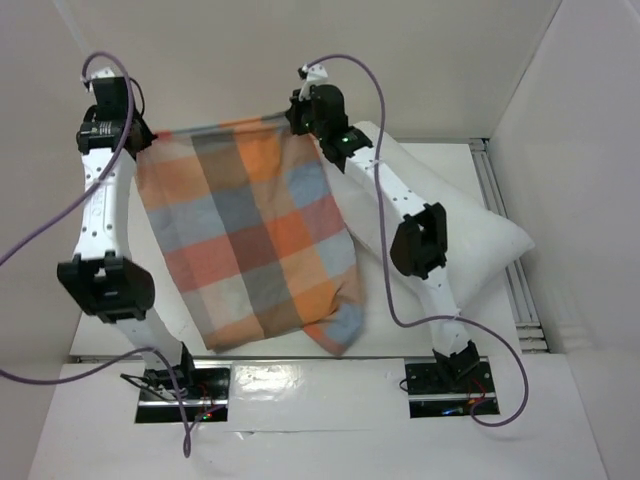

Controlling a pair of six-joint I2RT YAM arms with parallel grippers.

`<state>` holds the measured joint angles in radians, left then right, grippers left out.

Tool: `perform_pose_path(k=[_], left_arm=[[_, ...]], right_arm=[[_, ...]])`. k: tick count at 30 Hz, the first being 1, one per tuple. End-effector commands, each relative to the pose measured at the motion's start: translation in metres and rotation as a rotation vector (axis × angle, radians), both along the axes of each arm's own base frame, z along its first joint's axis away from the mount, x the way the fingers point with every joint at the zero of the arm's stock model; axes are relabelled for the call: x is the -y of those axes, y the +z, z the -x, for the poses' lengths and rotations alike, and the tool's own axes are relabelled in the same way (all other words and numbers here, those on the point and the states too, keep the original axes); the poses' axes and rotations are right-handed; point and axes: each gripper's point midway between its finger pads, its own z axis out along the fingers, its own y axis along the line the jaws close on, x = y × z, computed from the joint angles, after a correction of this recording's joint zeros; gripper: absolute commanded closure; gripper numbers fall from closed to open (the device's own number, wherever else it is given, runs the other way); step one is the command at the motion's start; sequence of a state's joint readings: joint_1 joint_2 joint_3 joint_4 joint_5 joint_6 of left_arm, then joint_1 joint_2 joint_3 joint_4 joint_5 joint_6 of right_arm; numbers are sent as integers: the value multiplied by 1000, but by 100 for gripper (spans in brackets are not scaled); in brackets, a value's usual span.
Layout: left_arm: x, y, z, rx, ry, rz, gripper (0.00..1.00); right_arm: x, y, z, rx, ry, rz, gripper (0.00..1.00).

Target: Put the pillow into the pillowcase

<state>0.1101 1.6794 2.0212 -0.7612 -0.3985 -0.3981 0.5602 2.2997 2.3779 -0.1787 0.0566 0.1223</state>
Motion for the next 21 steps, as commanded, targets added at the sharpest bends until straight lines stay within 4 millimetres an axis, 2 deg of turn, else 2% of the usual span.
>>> perform_pose_path(k=[1, 2, 3, 4, 5, 6, 7, 8, 9, 10, 11, 12, 13, 15, 16, 17, 18, 19, 20, 21], left_arm=[[-26, -53, -23, -47, 0, 155, 100], [-37, -73, -29, -86, 16, 174, 95], [-36, -73, -37, -100, -10, 177, 79], [-34, -85, -43, -142, -47, 207, 57], [-33, -114, -49, -228, -60, 233, 37], [-18, -116, -41, -283, -88, 258, 18], [-8, -124, -37, -318, -109, 275, 16], [1, -127, -30, -340, -127, 271, 16], [22, -136, -11, -368, -155, 279, 18], [30, -140, -1, -377, -151, 267, 20], [41, -146, 11, -382, -141, 284, 21], [58, -154, 26, -407, -154, 301, 22], [68, -170, 54, -432, -150, 319, 25], [99, -189, 86, -469, -188, 408, 25], [108, -221, 115, -551, -179, 447, 25], [119, -216, 132, -524, -201, 481, 25], [130, -226, 147, -544, -196, 514, 25], [136, -252, 176, -620, -178, 542, 25], [145, -250, 187, -601, -183, 582, 24], [151, -256, 198, -616, -181, 601, 24]], right_arm=[[-29, 7, -9, 30, 120, -137, 97], [-32, -22, -20, -18, 128, -127, 83], [-35, -22, -17, -26, 152, -125, 35], [-30, -18, -16, -42, 161, -119, 15], [-28, -18, -13, -53, 161, -113, 6], [-20, 15, 0, -17, 164, -121, 1], [-15, -5, 4, -63, 147, -97, 1], [-10, 1, 13, -64, 147, -97, 1], [9, 45, 30, -9, 130, -122, 1], [14, 24, 40, -78, 125, -100, 1], [20, 25, 50, -101, 123, -89, 1], [34, 52, 70, -83, 111, -96, 1], [42, 17, 84, -190, 103, -43, 1], [51, 0, 115, -253, 88, 0, 1], [60, 20, 143, -231, 90, -6, 1], [63, -24, 167, -342, 78, 34, 1], [71, -33, 181, -370, 58, 49, 1], [78, -25, 204, -369, 56, 42, 1], [82, -65, 232, -482, 44, 93, 1], [89, -77, 245, -517, 6, 117, 1]])
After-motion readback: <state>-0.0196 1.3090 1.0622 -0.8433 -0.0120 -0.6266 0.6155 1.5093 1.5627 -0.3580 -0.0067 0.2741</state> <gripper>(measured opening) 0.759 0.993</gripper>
